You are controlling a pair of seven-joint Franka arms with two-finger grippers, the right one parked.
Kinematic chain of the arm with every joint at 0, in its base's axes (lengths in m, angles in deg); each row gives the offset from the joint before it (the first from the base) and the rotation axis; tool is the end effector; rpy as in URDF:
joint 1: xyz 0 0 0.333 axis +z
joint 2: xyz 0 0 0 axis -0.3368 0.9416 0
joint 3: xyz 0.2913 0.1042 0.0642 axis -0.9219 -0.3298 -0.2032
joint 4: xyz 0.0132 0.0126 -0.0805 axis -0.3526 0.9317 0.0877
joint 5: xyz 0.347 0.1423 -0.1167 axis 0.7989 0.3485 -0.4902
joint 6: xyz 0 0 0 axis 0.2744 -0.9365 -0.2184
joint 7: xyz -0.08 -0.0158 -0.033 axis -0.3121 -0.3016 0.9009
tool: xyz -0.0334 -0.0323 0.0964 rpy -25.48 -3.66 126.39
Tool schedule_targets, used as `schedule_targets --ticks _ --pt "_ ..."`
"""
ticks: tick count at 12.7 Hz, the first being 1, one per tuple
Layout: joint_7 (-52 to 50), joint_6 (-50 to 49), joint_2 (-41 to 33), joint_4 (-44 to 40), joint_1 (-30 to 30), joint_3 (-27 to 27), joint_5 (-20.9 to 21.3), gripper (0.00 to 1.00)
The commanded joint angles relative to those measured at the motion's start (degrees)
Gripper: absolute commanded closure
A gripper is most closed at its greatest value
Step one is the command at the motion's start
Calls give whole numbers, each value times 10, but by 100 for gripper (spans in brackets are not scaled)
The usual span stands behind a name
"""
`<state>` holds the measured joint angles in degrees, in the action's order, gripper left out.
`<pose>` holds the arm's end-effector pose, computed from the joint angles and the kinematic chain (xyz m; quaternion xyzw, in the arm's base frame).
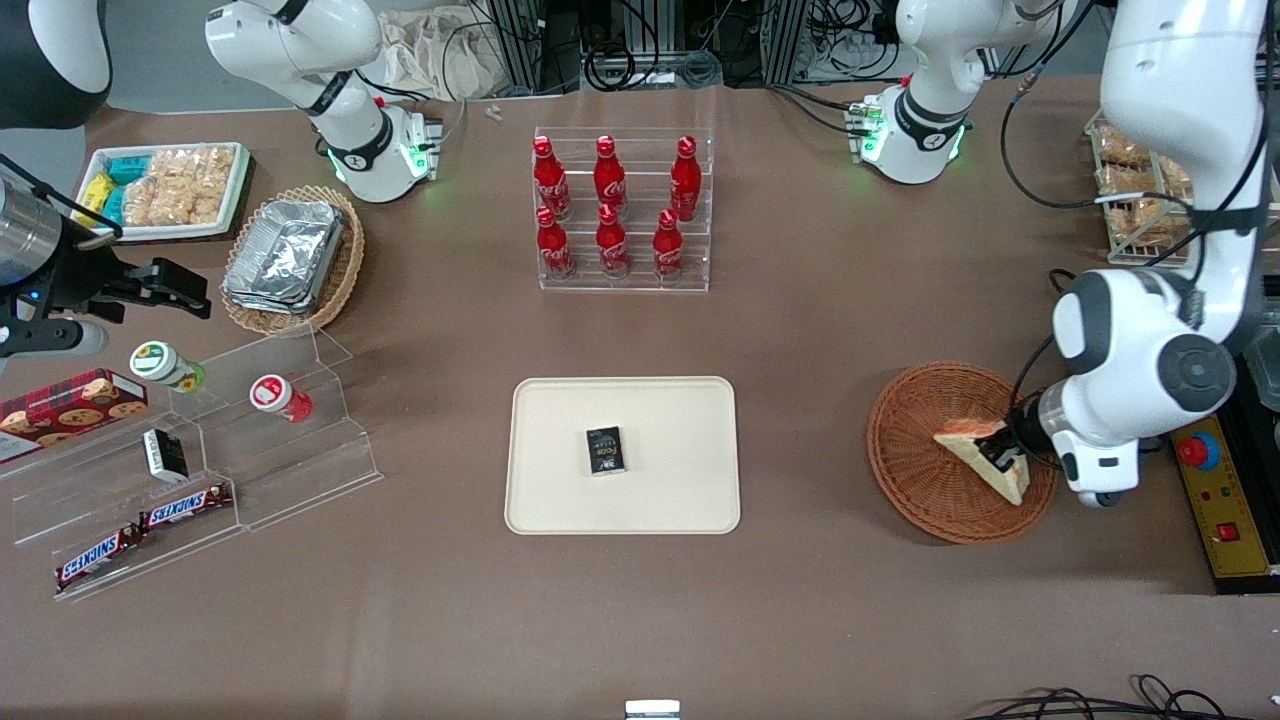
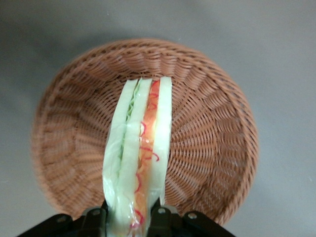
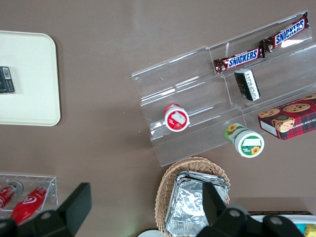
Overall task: Place sandwich from basket to tray
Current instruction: 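Close the left gripper on the sandwich's crust edge and lift it, then carry the sandwich with the left gripper over the cream tray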
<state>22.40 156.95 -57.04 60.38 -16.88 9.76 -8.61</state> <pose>0.6404 -0.0164 0.3475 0.9261 0.3762 -0.0302 0.0017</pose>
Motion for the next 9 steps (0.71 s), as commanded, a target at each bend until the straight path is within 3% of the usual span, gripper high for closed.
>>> schedule_targets --ticks 1,3,5,7,9 --pt "64 -130 -18 -95 -6 15 2 100" --pt "76 -231 -7 -200 -10 55 5 100" --pt "93 -265 14 -250 -42 76 6 100" --pt "190 -261 49 -279 -117 79 42 100" --pt "155 -255 118 -341 -189 78 65 100"
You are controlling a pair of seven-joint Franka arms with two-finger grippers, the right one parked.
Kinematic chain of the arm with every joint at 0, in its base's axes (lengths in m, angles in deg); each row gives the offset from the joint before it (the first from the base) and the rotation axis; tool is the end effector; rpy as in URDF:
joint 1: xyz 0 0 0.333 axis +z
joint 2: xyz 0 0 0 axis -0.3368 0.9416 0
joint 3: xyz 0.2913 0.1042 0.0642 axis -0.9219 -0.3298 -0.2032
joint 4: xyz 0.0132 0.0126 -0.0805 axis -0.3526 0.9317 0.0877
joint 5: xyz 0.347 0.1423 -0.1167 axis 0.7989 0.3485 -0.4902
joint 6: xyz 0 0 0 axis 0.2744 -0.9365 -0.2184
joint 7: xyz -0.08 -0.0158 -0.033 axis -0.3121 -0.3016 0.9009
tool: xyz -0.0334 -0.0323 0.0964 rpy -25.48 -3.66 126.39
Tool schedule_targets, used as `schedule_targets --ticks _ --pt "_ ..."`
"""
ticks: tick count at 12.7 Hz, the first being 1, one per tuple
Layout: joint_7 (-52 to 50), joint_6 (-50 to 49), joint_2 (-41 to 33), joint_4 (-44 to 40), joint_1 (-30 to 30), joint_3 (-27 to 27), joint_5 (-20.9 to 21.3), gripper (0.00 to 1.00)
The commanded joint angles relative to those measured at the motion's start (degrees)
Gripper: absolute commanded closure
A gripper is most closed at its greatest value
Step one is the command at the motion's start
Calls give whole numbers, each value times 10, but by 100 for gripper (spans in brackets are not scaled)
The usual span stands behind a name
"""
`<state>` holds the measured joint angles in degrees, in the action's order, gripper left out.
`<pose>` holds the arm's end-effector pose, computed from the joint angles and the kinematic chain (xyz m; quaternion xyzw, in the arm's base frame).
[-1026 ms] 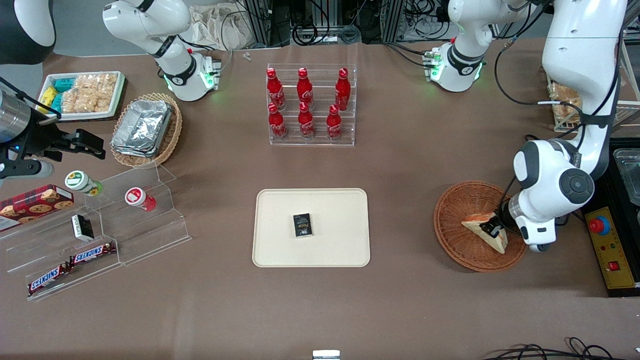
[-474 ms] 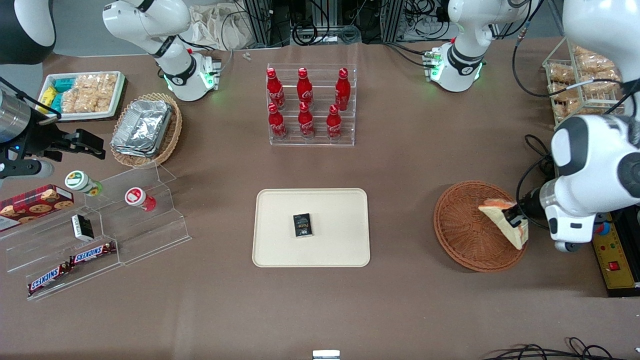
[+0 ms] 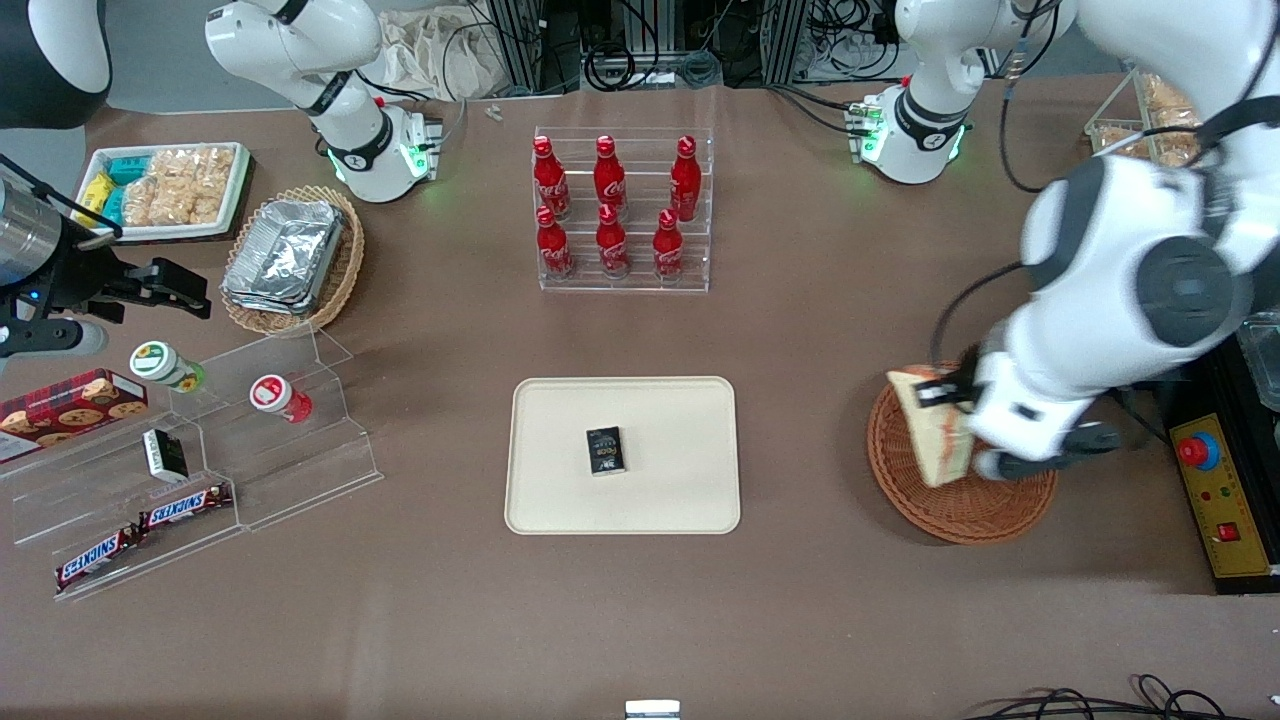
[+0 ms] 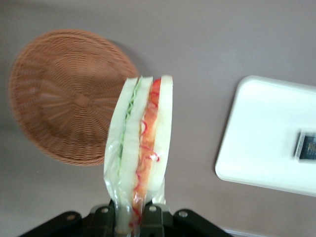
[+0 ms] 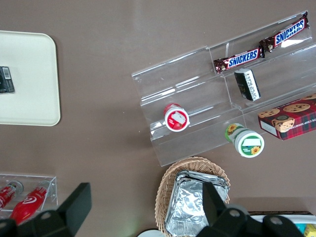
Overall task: Place sandwich from basket to tray
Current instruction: 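Carry the sandwich with the left gripper over the cream tray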
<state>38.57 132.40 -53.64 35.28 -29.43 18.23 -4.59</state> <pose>0.6345 -0.2294 0.4823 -0.9969 -0.0623 0.0474 0.0101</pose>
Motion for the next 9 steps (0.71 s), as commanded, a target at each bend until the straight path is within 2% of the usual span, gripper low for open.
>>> schedule_targets --ticks 1,4,7,9 --pt "-23 3 122 -121 -81 -6 21 100" --pt "-31 110 197 -129 -126 -5 14 100" --pt "-124 211 261 -128 -173 -7 12 100" --pt "-144 225 277 -127 -184 -7 14 100"
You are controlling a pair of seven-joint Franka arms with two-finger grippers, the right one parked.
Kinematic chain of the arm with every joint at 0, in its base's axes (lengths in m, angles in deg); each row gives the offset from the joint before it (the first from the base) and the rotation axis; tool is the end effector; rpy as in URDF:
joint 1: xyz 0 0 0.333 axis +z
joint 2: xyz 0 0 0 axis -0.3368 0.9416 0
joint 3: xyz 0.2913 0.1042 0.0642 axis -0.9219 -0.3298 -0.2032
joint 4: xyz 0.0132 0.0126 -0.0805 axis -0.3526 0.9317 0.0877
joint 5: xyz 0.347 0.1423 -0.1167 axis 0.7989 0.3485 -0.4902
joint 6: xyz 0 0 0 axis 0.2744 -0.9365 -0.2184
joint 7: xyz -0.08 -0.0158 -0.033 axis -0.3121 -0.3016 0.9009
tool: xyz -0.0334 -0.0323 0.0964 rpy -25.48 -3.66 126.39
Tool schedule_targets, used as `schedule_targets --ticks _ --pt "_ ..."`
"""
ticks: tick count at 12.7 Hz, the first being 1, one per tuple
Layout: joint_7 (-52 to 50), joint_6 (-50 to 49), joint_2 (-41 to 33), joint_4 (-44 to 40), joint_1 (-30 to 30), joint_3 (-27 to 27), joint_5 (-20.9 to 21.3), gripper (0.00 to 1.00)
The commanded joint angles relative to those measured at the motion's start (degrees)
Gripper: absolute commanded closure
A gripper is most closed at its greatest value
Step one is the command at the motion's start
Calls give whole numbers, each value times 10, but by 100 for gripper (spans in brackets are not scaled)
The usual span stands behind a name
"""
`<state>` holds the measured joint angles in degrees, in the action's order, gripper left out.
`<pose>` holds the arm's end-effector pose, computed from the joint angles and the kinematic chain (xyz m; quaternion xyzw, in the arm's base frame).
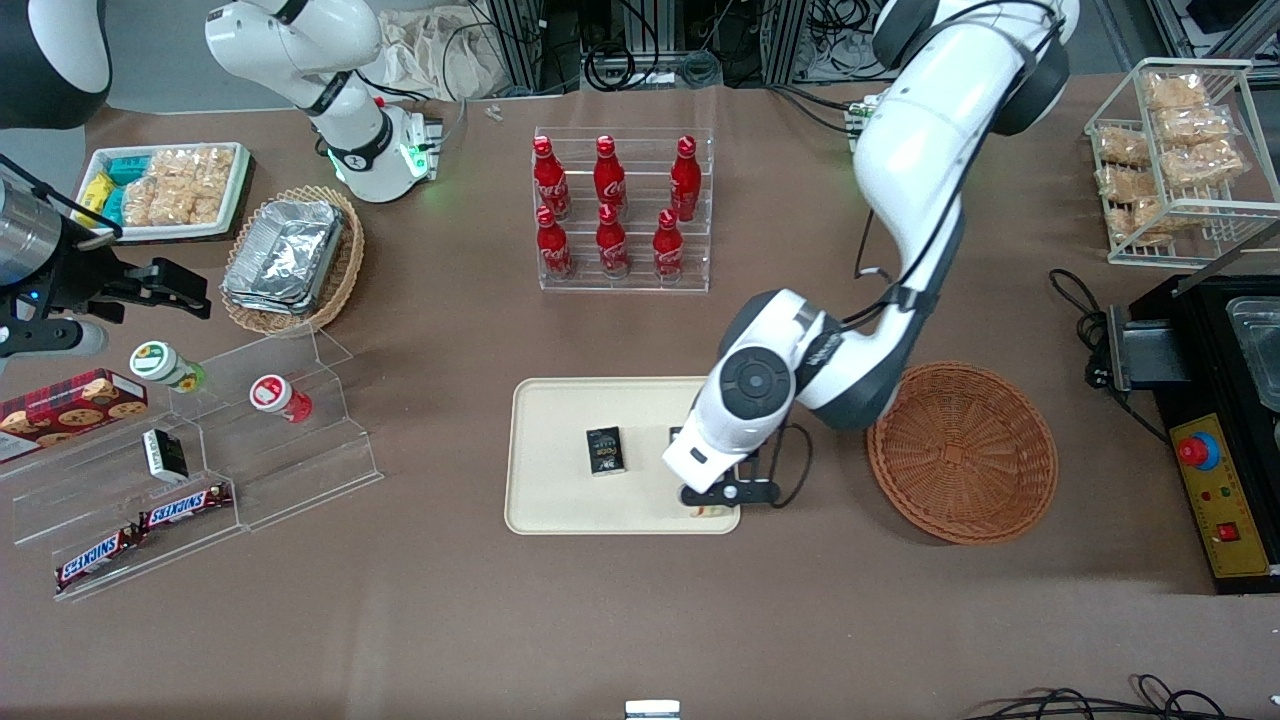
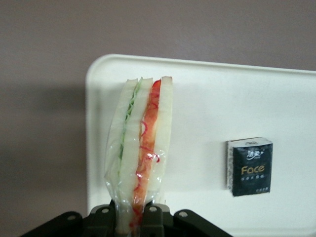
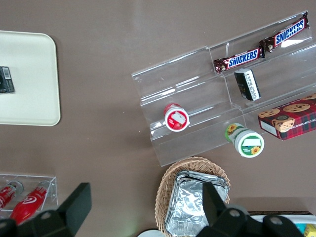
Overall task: Place sandwich from basket to tray
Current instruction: 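Carry the sandwich with the left gripper over the cream tray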
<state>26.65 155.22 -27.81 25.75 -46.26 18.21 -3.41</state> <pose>0.6232 -0.4436 0.2705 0.9981 0.0372 -0.0187 0.0443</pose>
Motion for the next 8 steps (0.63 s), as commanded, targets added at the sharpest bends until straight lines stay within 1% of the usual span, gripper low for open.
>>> schedule_targets --ticks 1,2,3,4,6,8 --pt "-27 -2 21 -28 -16 -7 2 100" --pt "-31 -2 25 -27 -16 -7 -1 100" --pt "-40 -2 25 -23 -17 -7 4 78" --pt "-45 0 24 -18 -16 -7 5 1" --pt "-43 -6 11 -17 -16 -8 7 0" --pt "-46 -32 -25 -14 -8 -9 6 0"
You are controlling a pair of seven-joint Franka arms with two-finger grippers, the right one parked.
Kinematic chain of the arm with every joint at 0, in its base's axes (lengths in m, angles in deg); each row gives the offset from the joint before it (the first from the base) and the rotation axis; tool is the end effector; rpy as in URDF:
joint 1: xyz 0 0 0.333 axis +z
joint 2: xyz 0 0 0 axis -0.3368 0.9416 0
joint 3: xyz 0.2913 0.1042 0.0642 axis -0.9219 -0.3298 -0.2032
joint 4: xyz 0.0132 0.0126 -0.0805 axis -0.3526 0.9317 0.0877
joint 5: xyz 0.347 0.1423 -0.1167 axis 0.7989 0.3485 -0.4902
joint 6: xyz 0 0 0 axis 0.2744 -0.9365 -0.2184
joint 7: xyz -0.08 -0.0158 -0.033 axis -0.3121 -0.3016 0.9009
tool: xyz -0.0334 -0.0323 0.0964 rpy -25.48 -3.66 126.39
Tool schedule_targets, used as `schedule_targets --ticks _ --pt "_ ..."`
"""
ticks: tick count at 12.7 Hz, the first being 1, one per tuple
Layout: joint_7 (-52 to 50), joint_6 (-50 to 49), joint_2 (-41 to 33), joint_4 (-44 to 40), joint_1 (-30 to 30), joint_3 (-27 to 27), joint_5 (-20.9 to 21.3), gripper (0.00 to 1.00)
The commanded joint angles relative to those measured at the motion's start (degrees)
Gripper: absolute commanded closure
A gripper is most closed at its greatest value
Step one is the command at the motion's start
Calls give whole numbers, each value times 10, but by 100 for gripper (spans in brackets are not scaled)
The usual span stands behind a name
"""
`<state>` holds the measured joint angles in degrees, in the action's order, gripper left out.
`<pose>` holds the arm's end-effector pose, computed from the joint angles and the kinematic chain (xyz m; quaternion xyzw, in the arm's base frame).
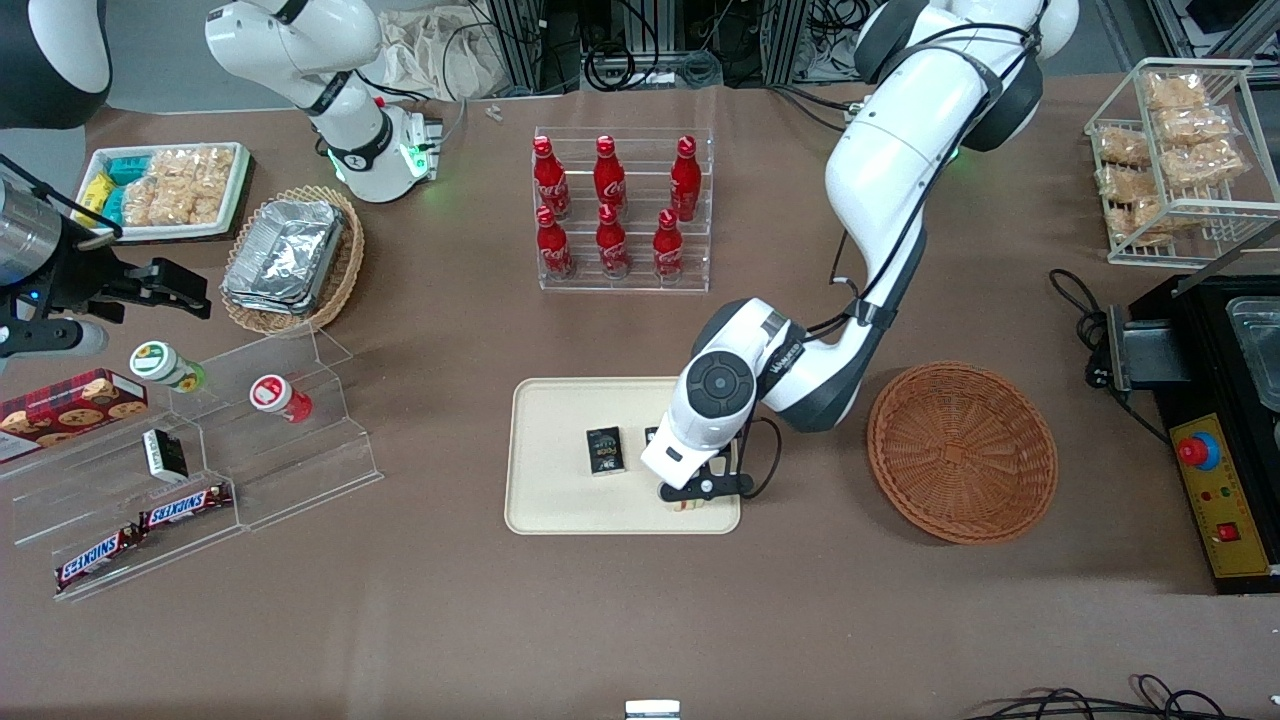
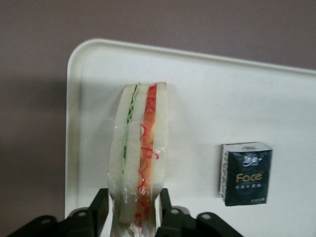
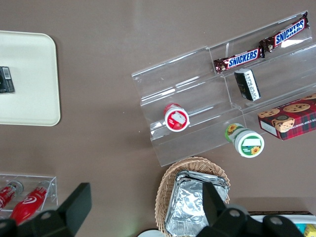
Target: Place sandwich from basket to tray
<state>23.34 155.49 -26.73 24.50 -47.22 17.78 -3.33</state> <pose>0.6220 -0.4515 0.2661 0.9970 0.0616 -0.0162 0.0442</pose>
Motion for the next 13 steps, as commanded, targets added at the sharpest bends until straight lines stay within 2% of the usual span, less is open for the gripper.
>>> schedule_targets --ticks 1,5,6,7,9,11,12,13 --pt "-14 -66 -55 -2 5 -8 4 0" --pt "-1 -212 -171 15 105 -10 6 0" --pt "2 -229 -217 52 144 -10 5 0" --pt "16 -225 -273 106 177 -10 5 0" --pt "113 -197 -361 214 260 -7 -6 0" --pt "152 -117 -443 345 300 -9 -10 0" --pt "158 -89 -464 382 316 -10 -14 0" --pt "170 -90 -466 381 331 -9 -15 0"
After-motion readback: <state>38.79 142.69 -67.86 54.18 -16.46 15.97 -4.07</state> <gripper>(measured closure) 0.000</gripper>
